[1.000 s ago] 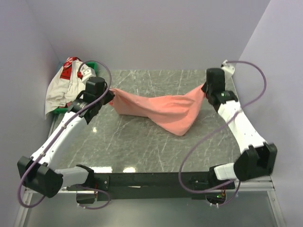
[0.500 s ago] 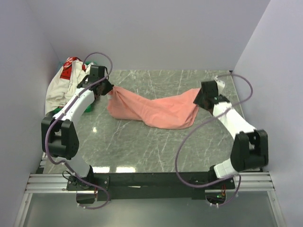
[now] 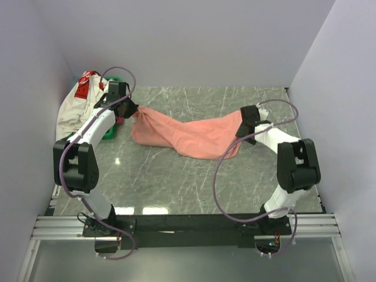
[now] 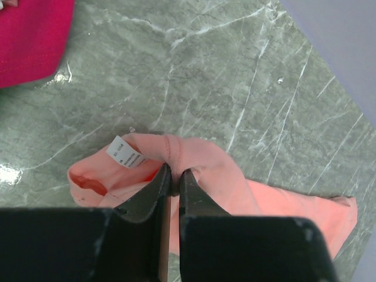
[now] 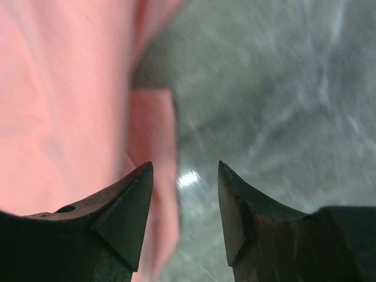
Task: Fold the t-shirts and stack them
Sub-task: Flatten the tshirt out
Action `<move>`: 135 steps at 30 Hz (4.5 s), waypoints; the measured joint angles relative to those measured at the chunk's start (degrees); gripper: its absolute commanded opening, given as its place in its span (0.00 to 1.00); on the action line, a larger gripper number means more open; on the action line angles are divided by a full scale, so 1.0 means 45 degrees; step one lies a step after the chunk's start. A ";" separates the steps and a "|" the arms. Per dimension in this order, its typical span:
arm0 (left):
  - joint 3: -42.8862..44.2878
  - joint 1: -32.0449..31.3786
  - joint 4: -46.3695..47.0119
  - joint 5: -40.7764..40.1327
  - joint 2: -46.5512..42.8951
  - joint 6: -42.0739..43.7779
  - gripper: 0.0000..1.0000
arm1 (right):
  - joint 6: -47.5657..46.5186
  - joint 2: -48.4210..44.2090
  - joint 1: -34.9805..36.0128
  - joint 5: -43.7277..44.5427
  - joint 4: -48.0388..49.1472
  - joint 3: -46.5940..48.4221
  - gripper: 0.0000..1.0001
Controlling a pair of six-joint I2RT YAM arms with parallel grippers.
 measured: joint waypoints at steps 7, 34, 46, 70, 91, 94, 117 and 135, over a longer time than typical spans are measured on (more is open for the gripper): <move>0.0000 0.0039 0.0073 0.0097 0.0005 0.0000 0.01 | -0.0010 0.1501 -0.0306 -0.0073 0.0024 0.2064 0.55; -0.0049 0.0214 0.0253 0.0583 0.0005 -0.0049 0.01 | 0.0044 0.3371 -0.0418 -0.0549 -0.1243 0.3356 0.10; -0.0588 0.0228 0.0180 0.0719 -0.0393 -0.0034 0.01 | 0.0078 -0.0413 -0.1073 -0.0763 -0.1953 0.1846 0.00; 0.4828 0.0704 -0.0257 0.2045 0.3249 0.1234 0.71 | 0.0092 -0.0175 -0.3332 -0.1909 -0.2637 0.5955 0.00; -0.1190 0.0306 0.0952 0.1695 0.1491 0.1020 0.50 | 0.0097 0.0393 -0.3531 -0.2783 -0.2550 0.6897 0.00; -0.1161 0.0262 0.1020 0.1695 0.1889 0.1020 0.50 | 0.0097 0.0374 -0.3531 -0.2817 -0.2526 0.6897 0.00; -0.0539 0.0243 0.1676 0.2375 0.2535 0.0845 0.32 | 0.0097 0.0364 -0.3531 -0.2905 -0.2531 0.6873 0.00; -0.0515 0.0243 0.1117 0.1593 0.3036 0.0967 0.37 | 0.0102 0.0359 -0.3531 -0.3133 -0.2526 0.6873 0.00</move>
